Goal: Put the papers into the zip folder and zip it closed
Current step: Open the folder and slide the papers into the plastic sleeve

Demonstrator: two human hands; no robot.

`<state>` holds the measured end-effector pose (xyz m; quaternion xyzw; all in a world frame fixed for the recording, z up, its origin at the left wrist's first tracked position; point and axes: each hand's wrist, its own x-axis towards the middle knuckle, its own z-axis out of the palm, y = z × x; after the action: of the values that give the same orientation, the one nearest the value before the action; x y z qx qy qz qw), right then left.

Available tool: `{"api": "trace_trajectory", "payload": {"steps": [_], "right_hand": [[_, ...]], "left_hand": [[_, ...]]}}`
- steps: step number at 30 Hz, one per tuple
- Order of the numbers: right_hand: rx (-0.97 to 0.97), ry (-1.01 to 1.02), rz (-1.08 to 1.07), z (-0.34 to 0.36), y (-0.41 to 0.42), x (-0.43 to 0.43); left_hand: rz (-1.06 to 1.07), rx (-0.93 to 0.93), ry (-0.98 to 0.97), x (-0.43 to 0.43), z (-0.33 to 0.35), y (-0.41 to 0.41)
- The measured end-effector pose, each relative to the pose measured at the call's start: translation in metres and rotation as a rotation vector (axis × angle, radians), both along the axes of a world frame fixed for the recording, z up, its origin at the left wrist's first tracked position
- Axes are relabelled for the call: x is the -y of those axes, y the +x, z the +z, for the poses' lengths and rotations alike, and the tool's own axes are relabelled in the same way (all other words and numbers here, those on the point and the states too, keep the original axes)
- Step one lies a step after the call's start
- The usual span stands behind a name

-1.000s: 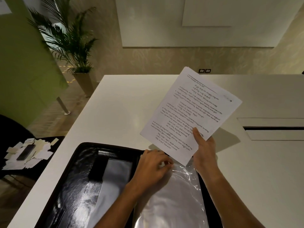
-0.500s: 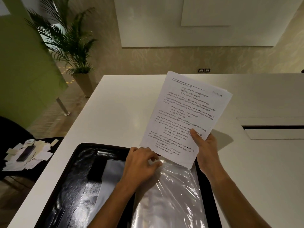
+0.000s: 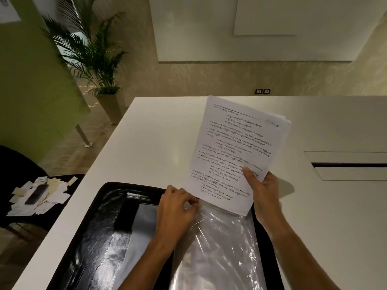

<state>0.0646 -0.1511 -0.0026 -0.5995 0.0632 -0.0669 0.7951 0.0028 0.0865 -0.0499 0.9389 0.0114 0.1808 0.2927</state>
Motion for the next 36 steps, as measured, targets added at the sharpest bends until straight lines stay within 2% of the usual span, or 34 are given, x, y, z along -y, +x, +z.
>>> {"api": "trace_trajectory", "payload": {"steps": [4, 7, 10, 15, 20, 27, 36], "right_hand": [[0.005, -0.071, -0.002, 0.000, 0.001, 0.000], [0.025, -0.100, 0.008, 0.001, 0.000, 0.000], [0.047, -0.110, 0.008, 0.002, 0.000, 0.001], [0.058, -0.105, -0.009, 0.003, 0.000, 0.001], [0.047, -0.153, 0.033, 0.004, -0.001, 0.003], [0.036, -0.195, 0.177, 0.009, 0.001, 0.005], [-0.031, -0.115, 0.198, 0.008, 0.023, 0.011]], "left_hand": [[0.016, 0.008, -0.008, 0.007, 0.006, -0.001], [0.069, -0.073, -0.157, 0.013, 0.009, -0.005], [0.118, -0.108, -0.220, 0.017, 0.008, -0.004], [0.188, -0.039, -0.229, 0.027, 0.001, -0.004], [0.172, -0.119, -0.161, 0.030, 0.000, -0.003], [0.179, -0.144, -0.212, 0.036, 0.002, 0.003], [0.114, -0.122, -0.481, 0.033, -0.001, 0.006]]}}
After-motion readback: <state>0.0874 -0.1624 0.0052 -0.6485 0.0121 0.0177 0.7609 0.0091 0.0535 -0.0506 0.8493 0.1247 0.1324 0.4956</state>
